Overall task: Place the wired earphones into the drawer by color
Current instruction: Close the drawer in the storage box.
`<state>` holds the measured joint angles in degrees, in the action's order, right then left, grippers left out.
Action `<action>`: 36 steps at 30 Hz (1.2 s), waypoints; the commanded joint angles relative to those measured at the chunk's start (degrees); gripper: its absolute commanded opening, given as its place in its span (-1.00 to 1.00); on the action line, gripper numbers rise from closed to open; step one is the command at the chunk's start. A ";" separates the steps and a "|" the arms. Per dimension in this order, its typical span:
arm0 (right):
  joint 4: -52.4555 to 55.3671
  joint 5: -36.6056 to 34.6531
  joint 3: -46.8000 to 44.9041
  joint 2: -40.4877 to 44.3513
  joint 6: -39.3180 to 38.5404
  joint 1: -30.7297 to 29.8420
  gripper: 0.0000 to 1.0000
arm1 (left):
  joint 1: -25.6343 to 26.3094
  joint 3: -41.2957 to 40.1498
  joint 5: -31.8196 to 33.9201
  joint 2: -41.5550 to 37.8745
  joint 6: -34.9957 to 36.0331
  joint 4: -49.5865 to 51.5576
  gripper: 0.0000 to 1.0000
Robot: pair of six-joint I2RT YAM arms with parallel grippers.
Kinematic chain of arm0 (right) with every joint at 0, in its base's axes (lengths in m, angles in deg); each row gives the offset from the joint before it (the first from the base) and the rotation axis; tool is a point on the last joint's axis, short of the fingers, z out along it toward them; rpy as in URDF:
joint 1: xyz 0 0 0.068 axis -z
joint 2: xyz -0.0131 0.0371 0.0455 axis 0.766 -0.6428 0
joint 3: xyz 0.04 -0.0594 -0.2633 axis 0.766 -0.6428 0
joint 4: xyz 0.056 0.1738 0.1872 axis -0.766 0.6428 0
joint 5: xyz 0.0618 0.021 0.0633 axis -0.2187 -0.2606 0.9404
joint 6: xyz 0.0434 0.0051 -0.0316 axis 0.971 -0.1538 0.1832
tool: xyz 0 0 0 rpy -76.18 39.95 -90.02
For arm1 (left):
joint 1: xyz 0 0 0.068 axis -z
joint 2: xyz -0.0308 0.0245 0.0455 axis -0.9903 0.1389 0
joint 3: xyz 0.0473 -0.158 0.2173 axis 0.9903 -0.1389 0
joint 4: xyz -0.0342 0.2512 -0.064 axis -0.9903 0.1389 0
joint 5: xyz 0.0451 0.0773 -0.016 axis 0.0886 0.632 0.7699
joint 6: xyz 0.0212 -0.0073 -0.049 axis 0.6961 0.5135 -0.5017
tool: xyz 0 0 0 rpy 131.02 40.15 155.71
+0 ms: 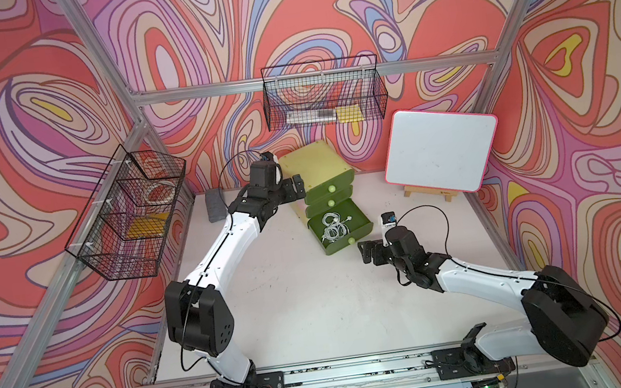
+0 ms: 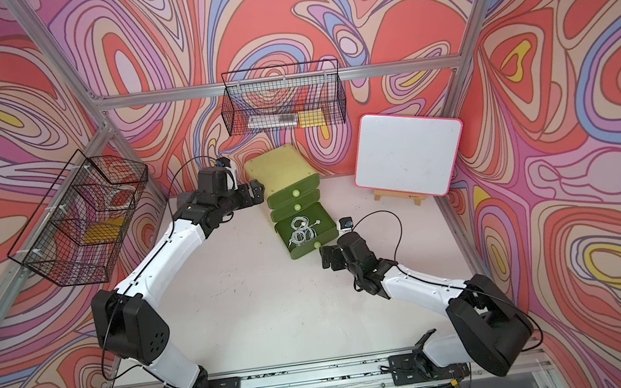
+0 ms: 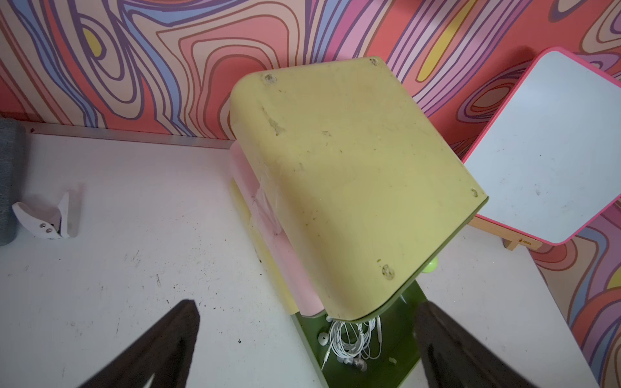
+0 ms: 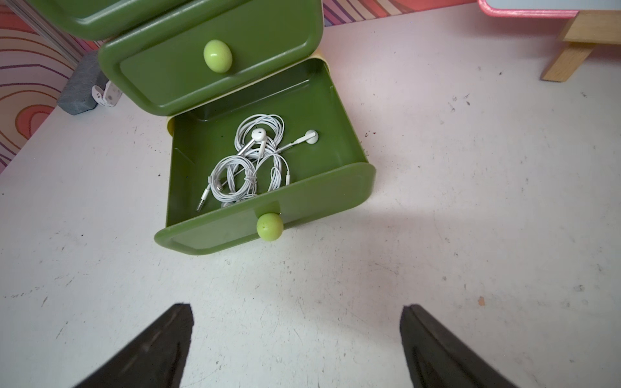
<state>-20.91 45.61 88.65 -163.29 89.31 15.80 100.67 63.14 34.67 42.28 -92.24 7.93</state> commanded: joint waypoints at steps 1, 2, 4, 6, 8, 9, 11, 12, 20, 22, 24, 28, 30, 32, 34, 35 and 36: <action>-2.39 -1.64 -0.36 0.43 -0.94 0.20 0.96 | -0.60 2.27 -1.95 2.15 1.48 1.33 0.98; -2.31 -1.47 -0.18 0.24 -1.29 0.26 0.96 | -0.55 2.52 -1.94 2.73 1.43 1.18 0.98; -2.07 -1.33 0.10 0.07 -1.67 0.23 0.96 | -0.55 2.58 -2.24 3.52 1.48 0.45 0.98; -2.18 -1.35 0.19 -0.02 -1.72 0.27 0.96 | -0.57 2.63 -1.97 4.15 1.65 0.17 0.98; -2.29 -0.96 0.28 -0.18 -1.98 0.26 0.96 | -0.59 2.68 -1.69 4.61 2.03 -0.12 0.98; -2.37 -0.57 0.36 -0.27 -2.12 0.34 0.96 | -0.65 2.66 -1.55 4.85 2.20 -0.36 0.98; -2.44 -0.10 0.78 -0.63 -2.43 0.41 0.96 | -0.64 2.55 -1.73 5.22 2.39 -0.90 0.98; -2.44 0.08 0.96 -0.81 -2.43 0.44 0.95 | -0.64 2.55 -1.89 5.34 2.39 -1.14 0.98; -2.05 2.19 3.12 -3.34 -1.47 0.78 0.95 | -0.64 3.29 -1.97 6.52 2.85 -1.54 0.98; -2.24 3.10 3.72 -4.21 -0.79 1.04 0.94 | -0.73 3.55 -1.85 6.86 2.92 -1.49 0.98; -2.31 4.18 4.46 -5.44 -0.42 1.30 0.94 | -0.73 3.84 -1.86 7.08 2.92 -1.37 0.98; -1.79 7.35 7.12 -8.84 0.47 1.85 0.92 | -0.73 3.70 -1.76 7.21 3.01 -0.95 0.98; -1.67 9.08 8.50 -10.59 0.79 1.98 0.91 | -0.73 3.47 -1.42 7.17 3.18 -0.77 0.98; -1.86 10.64 9.68 -12.15 1.20 2.19 0.90 | -0.73 3.25 -1.20 7.00 3.40 -0.55 0.98; -2.16 12.58 10.86 -13.79 1.62 2.54 0.89 | -0.73 2.79 -1.02 6.53 3.52 -0.61 0.98; -2.37 13.48 11.35 -14.44 1.67 2.71 0.87 | -0.73 2.55 -0.82 6.36 3.53 -0.63 0.98; -2.64 14.37 11.83 -15.27 1.95 2.89 0.85 | -0.77 2.36 -0.71 6.13 3.60 -0.65 0.98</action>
<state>-22.57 56.10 98.73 -176.73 90.05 17.97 100.34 65.44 33.40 48.48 -89.71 7.21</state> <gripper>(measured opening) 0.931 0.992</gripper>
